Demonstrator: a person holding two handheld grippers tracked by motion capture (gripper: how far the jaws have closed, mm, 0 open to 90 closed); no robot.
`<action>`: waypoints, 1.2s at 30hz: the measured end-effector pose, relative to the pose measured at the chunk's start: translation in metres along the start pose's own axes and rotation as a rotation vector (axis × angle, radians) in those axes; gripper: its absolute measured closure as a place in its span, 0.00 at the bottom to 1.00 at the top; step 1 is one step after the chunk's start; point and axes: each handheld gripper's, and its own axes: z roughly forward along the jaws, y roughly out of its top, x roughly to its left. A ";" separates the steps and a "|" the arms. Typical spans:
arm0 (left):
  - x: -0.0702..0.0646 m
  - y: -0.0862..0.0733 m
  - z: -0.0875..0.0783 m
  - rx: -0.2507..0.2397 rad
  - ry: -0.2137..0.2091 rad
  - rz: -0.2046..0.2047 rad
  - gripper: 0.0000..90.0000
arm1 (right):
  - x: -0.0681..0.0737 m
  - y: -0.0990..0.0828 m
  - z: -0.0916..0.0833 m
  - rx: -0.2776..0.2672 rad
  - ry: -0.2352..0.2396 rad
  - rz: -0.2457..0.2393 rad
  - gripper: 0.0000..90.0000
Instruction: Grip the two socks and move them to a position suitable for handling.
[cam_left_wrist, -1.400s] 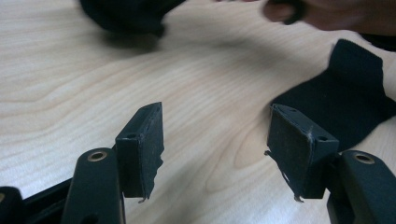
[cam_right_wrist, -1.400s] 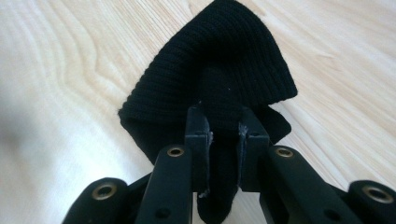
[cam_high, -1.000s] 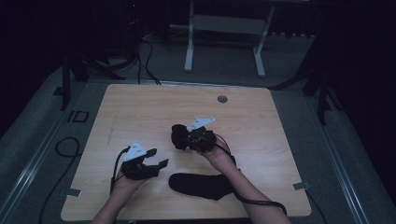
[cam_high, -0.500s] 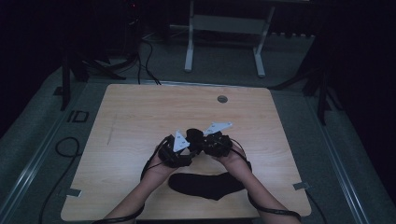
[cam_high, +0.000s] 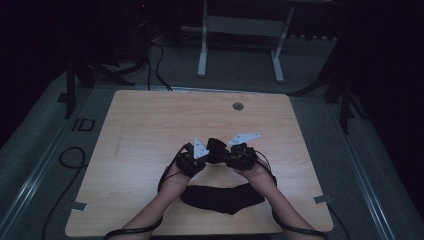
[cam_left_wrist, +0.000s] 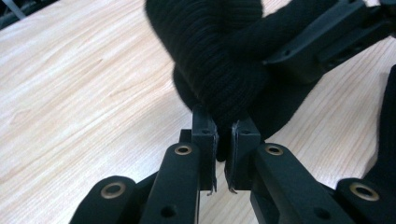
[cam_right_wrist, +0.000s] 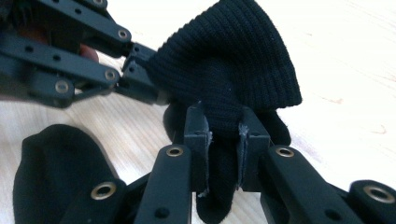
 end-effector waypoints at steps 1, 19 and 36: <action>0.001 -0.001 0.000 0.004 -0.010 -0.016 0.93 | 0.000 -0.002 0.000 0.000 0.007 0.002 0.86; -0.008 -0.025 0.029 0.074 0.011 0.073 0.56 | -0.003 -0.031 0.030 0.103 0.016 0.034 0.86; -0.011 -0.011 0.031 0.038 0.019 0.050 0.94 | -0.016 -0.025 0.011 0.071 0.023 0.089 0.72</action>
